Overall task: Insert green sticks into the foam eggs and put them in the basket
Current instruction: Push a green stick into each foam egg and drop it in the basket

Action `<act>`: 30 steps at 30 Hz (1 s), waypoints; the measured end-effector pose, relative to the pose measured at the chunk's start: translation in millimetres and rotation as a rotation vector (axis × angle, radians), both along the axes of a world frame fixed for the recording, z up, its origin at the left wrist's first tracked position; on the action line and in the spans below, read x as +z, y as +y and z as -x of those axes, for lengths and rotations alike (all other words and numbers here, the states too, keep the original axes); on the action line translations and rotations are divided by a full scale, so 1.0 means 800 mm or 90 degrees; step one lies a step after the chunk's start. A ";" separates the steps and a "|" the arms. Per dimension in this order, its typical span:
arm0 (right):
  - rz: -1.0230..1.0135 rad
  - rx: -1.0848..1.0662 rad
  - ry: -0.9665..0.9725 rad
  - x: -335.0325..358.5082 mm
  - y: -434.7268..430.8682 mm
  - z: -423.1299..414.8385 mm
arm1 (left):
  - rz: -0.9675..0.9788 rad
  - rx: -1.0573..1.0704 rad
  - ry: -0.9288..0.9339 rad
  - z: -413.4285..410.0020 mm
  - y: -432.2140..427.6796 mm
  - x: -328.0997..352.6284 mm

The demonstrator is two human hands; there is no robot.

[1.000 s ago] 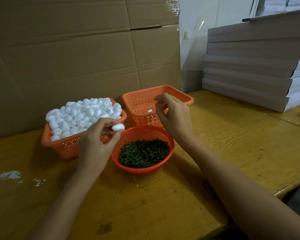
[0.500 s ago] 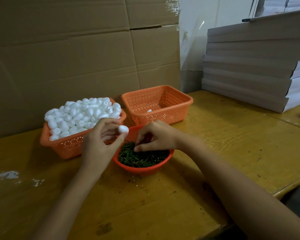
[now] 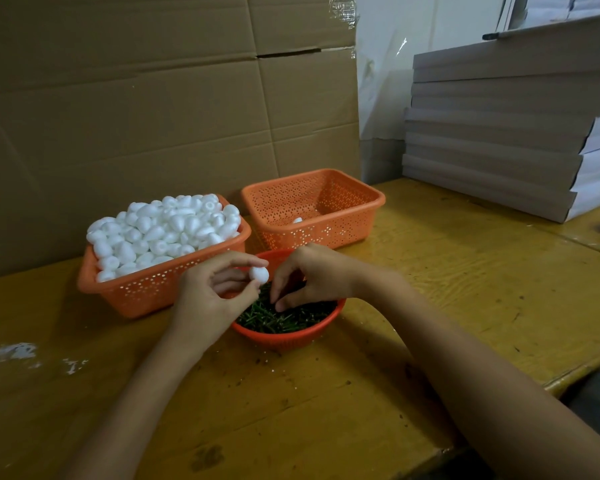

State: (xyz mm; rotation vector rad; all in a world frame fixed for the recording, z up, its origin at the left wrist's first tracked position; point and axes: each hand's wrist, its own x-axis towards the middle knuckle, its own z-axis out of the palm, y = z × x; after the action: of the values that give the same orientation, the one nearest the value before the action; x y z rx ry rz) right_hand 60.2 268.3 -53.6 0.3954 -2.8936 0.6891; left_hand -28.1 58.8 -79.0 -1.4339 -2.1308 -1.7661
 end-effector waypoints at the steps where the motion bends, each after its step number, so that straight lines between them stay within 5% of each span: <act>1: 0.006 -0.001 0.000 0.000 0.000 0.000 | -0.002 -0.001 -0.005 0.000 0.000 0.000; 30: -0.017 -0.013 -0.006 0.003 -0.004 -0.002 | -0.027 0.035 -0.035 -0.003 0.003 -0.002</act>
State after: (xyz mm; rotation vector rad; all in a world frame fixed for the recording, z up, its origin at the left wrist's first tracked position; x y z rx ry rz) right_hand 61.7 264.8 -51.3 0.3672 -2.9149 0.6514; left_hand -25.4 61.2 -80.4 -1.3195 -2.1230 -1.8397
